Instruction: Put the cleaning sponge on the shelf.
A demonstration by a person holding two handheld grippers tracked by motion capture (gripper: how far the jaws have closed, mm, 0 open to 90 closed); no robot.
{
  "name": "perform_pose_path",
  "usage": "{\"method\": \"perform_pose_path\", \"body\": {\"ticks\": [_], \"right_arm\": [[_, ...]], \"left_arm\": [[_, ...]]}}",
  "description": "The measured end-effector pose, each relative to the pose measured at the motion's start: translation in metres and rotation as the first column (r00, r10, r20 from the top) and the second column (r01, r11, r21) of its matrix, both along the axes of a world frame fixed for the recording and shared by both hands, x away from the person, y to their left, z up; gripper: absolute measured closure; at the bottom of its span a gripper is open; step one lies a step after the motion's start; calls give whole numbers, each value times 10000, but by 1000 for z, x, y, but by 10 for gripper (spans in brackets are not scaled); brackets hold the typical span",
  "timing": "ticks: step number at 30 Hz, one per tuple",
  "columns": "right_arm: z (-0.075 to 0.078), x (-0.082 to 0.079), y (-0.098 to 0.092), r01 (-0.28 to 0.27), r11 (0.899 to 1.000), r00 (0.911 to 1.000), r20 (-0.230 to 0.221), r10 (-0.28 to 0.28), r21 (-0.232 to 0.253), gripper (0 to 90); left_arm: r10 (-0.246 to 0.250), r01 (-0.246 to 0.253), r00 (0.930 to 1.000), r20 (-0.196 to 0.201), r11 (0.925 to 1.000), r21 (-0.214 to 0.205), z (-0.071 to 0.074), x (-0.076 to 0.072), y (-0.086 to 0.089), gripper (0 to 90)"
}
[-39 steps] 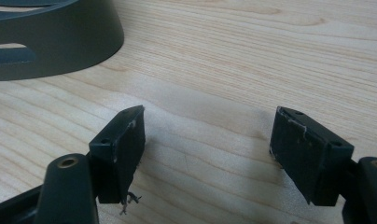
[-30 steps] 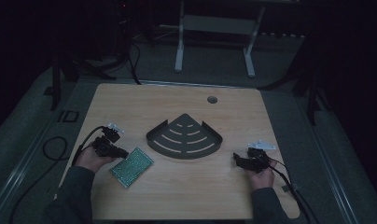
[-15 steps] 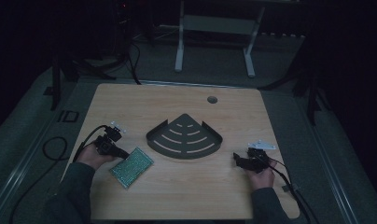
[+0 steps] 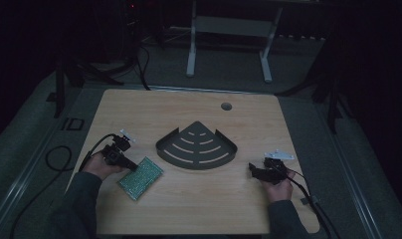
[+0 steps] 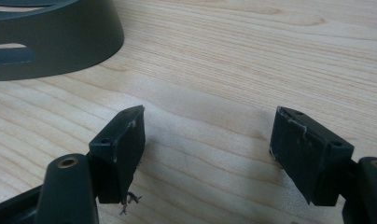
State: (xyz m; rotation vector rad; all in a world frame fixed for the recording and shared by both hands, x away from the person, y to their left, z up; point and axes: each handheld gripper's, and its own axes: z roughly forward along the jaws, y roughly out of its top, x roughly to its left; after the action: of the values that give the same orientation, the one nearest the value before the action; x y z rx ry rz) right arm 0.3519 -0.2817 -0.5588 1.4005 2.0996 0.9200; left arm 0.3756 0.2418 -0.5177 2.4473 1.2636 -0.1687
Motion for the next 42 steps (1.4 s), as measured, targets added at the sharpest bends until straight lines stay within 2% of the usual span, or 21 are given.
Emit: {"method": "perform_pose_path", "body": {"ticks": [8,10,13,16,19,24,34,42], "right_arm": [[0,0,0,0,10000,10000,-1,0,-1,258],[0,0,0,-1,10000,10000,2,1,-1,258],[0,0,0,-1,10000,10000,0,1,0,258],[0,0,0,-1,10000,10000,1,1,-1,258],[0,0,0,0,10000,10000,0,0,-1,258],[0,0,0,0,10000,10000,-1,0,0,258],[0,0,0,-1,10000,10000,1,1,-1,258],[0,0,0,0,10000,10000,0,0,0,258]], "left_arm": [[214,-247,9953,-945,9991,-339,-4,10,5,736],[86,-132,9940,-1091,9990,-417,-4,11,3,780],[47,-80,9936,-1128,9995,-293,-3,11,1,834],[-26,17,9936,-1133,10000,-79,-1,11,-2,872],[-97,125,9959,-903,9995,302,2,11,-6,897],[-292,329,9968,-746,9983,485,7,9,-10,900],[-474,495,9978,-472,9978,439,26,7,-10,900],[-473,487,9981,-393,9982,338,33,7,-8,900]]}}
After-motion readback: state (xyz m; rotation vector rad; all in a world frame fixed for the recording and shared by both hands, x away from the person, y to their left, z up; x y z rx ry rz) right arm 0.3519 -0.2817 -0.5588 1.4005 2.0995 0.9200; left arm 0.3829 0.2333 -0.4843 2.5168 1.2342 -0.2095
